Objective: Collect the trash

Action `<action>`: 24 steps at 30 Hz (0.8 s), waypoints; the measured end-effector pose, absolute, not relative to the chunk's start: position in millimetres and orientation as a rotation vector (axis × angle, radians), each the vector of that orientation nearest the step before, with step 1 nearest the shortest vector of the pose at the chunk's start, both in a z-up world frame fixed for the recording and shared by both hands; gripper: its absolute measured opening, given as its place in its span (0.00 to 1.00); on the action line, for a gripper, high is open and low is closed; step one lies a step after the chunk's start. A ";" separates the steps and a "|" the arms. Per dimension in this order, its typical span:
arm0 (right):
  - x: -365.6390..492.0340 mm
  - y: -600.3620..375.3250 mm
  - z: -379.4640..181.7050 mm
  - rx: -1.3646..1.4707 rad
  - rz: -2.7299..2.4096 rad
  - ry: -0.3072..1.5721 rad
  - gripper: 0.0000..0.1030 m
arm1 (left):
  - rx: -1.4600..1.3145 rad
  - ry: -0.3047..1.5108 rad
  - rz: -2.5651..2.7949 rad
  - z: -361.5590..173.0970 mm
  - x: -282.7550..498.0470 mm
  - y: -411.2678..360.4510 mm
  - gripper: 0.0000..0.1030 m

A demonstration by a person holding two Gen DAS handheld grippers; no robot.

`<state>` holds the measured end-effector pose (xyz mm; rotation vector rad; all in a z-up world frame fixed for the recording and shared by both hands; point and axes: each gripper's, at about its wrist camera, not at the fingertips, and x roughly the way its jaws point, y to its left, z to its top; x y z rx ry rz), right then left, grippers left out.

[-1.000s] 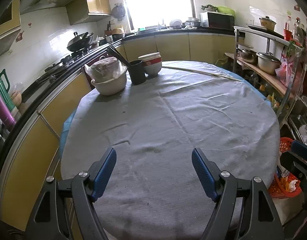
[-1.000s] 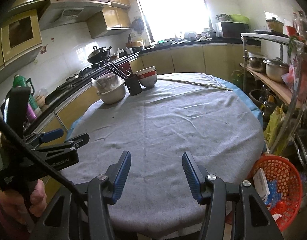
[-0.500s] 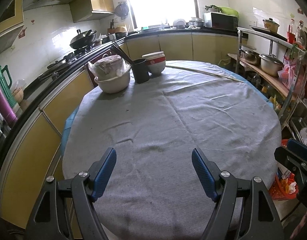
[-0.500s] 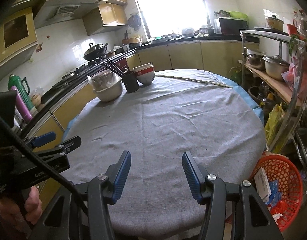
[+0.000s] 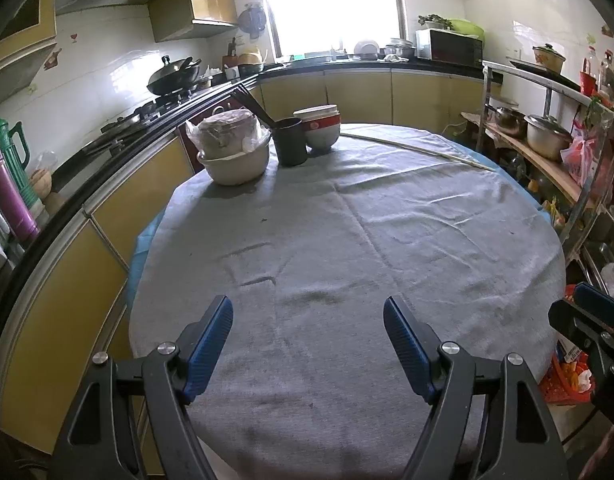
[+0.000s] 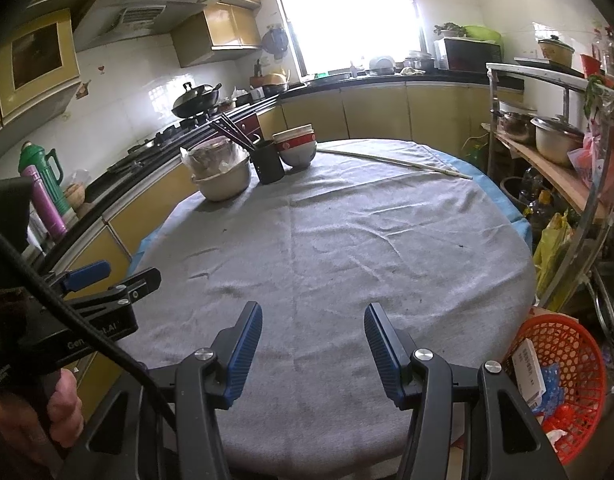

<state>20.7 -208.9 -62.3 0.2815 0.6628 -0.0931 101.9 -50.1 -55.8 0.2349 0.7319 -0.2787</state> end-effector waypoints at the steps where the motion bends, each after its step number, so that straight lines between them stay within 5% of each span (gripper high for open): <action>1: 20.7 -208.4 -62.2 0.281 -0.093 0.662 0.56 | 0.234 0.733 -0.279 -56.3 102.1 -49.6 0.76; 24: 24.6 -200.6 -60.8 0.272 -0.080 0.665 0.56 | 0.216 0.738 -0.267 -57.5 102.4 -41.4 0.76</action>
